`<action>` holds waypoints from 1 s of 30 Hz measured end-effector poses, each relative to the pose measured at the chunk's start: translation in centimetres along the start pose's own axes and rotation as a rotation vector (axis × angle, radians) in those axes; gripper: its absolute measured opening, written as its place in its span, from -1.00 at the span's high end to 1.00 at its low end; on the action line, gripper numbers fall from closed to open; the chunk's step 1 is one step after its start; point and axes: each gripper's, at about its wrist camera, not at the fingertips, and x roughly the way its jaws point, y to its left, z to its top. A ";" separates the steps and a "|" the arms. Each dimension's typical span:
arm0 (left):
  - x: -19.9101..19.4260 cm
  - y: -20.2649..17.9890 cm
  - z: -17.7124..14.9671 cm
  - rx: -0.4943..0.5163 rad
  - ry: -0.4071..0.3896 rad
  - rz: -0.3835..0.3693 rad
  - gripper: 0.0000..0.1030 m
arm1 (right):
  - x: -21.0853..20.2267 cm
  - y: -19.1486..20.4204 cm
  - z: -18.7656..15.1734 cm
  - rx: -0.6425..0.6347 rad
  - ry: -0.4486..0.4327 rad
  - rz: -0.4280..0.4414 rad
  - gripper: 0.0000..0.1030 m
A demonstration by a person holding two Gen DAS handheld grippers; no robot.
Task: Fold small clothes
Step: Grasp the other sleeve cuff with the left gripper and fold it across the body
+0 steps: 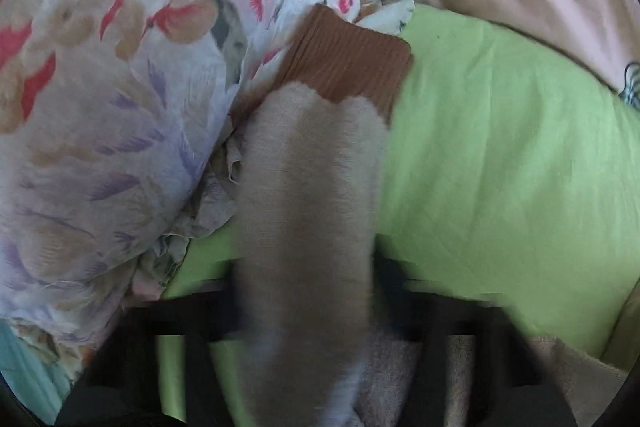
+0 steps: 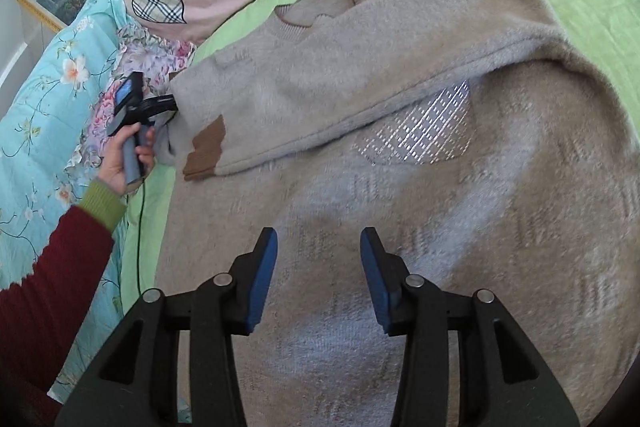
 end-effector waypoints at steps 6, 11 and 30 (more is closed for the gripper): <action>-5.3 0.7 -2.9 -0.029 -0.118 -0.161 0.79 | 0.5 0.3 -0.3 -0.014 0.001 -0.016 0.13; -13.7 -1.4 -7.2 -0.016 -0.256 -0.359 0.79 | 0.4 1.0 -0.8 -0.021 -0.006 0.009 0.13; -19.3 -27.0 -20.9 0.316 -0.212 -0.665 0.77 | -5.4 -2.9 -0.8 0.080 -0.158 -0.043 0.13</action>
